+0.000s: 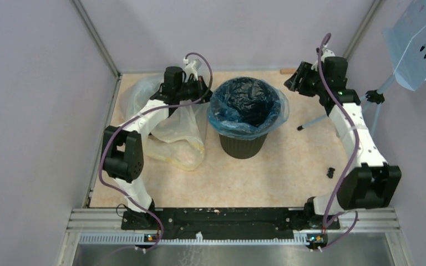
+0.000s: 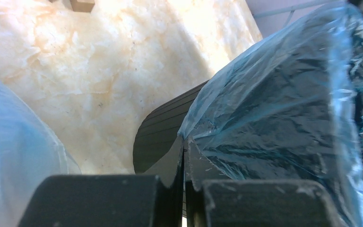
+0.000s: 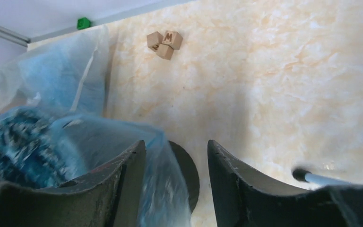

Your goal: Put the trash bags into the trash bin

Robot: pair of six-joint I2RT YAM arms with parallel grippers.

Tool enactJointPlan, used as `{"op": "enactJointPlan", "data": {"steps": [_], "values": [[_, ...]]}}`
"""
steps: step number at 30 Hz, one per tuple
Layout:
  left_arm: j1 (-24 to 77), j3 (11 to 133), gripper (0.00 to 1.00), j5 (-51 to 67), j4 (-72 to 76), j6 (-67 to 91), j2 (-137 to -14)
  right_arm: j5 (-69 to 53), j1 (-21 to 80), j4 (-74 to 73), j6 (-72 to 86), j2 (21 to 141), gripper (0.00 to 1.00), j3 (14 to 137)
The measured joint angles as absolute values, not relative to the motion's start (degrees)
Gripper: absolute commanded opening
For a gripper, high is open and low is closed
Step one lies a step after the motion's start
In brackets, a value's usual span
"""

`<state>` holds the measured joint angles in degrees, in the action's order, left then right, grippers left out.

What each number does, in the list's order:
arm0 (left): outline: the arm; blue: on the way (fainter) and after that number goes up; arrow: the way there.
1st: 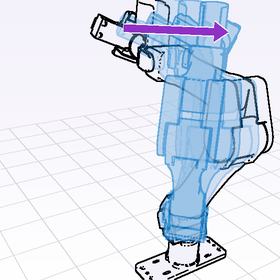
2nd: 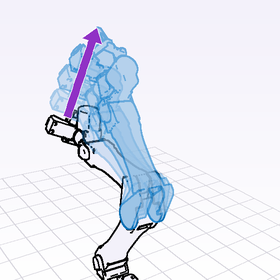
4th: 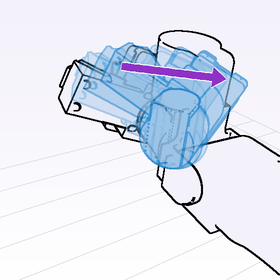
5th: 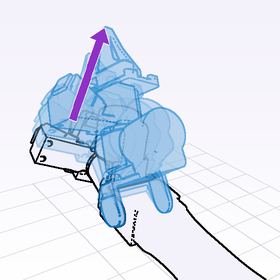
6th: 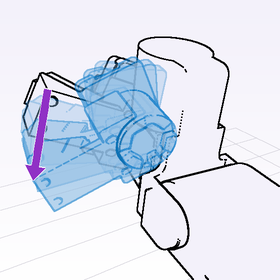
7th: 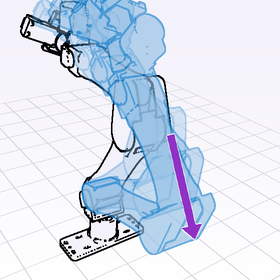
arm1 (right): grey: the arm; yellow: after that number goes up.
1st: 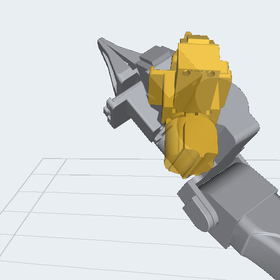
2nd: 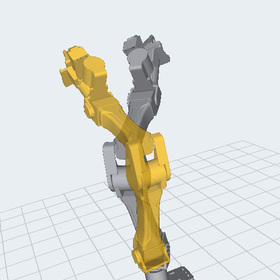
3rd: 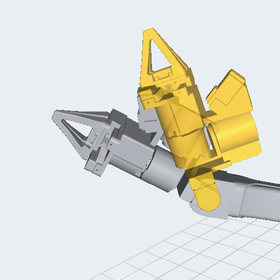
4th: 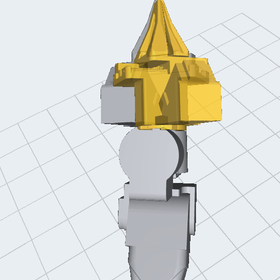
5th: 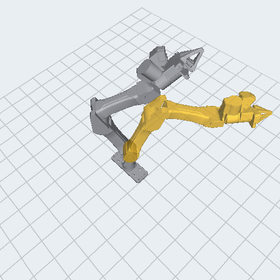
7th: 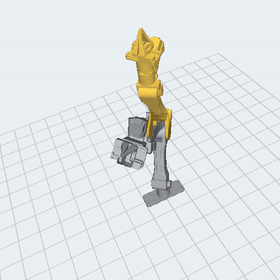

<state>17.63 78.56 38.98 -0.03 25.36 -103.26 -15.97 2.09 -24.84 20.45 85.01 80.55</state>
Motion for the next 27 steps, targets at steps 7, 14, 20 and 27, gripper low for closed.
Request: {"op": "enactJointPlan", "data": {"steps": [7, 14, 20, 27], "values": [[16.2, 77.1, 0.0, 38.0, -0.1, 25.8, -98.5, -14.0, 0.8, -26.2, 21.6, 68.9, 0.54, 71.9], [15.9, 74.8, 0.0, 38.1, -0.2, 26.4, -97.6, -17.1, -0.7, -26.6, 25.9, 58.6, 0.53, 60.6], [15.9, 72.8, 0.0, 38.4, -0.4, 27.2, -97.6, -22.5, -4.2, -23.8, 32.4, 53.3, 0.49, 51.9], [15.9, 72.5, 0.0, 39.0, -0.4, 27.4, -97.6, -31.2, -5.9, -17.3, 38.9, 55.2, 0.47, 47.1]]}}
